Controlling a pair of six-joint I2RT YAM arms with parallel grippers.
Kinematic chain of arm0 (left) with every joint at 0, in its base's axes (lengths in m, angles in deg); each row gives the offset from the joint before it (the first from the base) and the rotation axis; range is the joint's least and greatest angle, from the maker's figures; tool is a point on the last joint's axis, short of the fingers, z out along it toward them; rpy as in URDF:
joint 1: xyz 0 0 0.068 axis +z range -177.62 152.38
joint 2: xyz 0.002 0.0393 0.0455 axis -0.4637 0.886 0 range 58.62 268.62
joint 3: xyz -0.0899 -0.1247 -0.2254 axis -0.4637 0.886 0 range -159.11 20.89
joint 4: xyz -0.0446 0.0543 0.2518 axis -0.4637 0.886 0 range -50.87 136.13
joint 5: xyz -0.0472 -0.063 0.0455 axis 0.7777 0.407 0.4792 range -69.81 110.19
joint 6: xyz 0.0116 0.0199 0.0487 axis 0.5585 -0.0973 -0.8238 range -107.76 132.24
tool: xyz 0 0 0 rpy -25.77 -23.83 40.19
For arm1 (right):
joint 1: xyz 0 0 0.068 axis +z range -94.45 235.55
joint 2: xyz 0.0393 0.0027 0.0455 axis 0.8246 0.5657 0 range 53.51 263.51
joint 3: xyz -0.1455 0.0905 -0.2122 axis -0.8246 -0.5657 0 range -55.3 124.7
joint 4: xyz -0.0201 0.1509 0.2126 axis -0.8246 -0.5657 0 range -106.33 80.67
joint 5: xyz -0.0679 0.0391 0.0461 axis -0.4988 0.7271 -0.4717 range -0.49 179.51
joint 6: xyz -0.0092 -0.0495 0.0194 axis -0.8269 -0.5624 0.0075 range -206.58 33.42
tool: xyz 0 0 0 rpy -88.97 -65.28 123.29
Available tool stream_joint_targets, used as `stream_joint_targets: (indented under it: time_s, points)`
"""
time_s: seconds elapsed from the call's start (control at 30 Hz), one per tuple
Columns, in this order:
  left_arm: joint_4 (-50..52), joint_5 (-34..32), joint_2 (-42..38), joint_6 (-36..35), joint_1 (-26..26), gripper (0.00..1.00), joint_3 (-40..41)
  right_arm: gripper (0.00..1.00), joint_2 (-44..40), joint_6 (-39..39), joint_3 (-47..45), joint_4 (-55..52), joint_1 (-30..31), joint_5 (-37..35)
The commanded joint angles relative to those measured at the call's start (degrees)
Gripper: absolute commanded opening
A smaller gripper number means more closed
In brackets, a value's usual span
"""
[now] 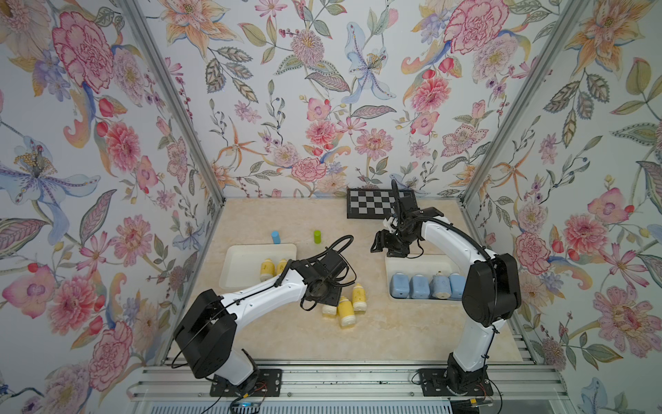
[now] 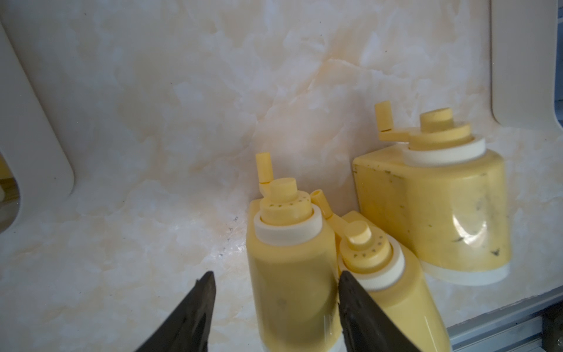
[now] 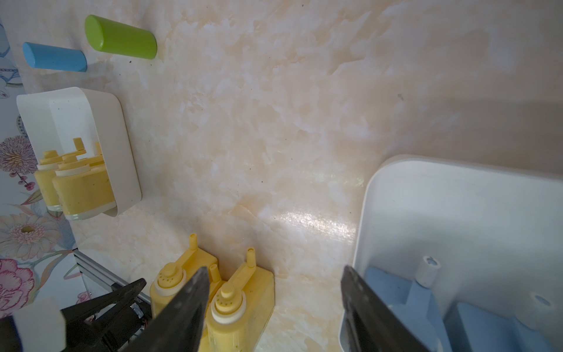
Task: Place the pencil sharpeners by color into the storage box
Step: Pick up the pencil sharpener from the center of the board.
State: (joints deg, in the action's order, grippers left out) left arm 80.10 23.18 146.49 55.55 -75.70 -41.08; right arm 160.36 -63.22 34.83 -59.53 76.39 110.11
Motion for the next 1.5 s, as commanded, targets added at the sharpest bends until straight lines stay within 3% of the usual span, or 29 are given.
stream_joint_targets:
  time_s: [0.0,0.53,1.47]
  points:
    - [2.43,-0.26,0.99,-0.28,-0.96,0.64,-1.54,0.70,-1.90,-0.35,-1.07,0.08,-0.36,-0.39]
    - [4.06,-0.56,6.02,-0.62,-1.92,0.59,-3.17,0.70,-2.50,-0.52,-2.23,0.81,-0.58,-0.20]
    - [7.16,-3.51,7.34,-1.15,-1.91,0.47,-3.60,0.70,-1.20,-0.47,-0.48,1.06,-0.65,0.88]
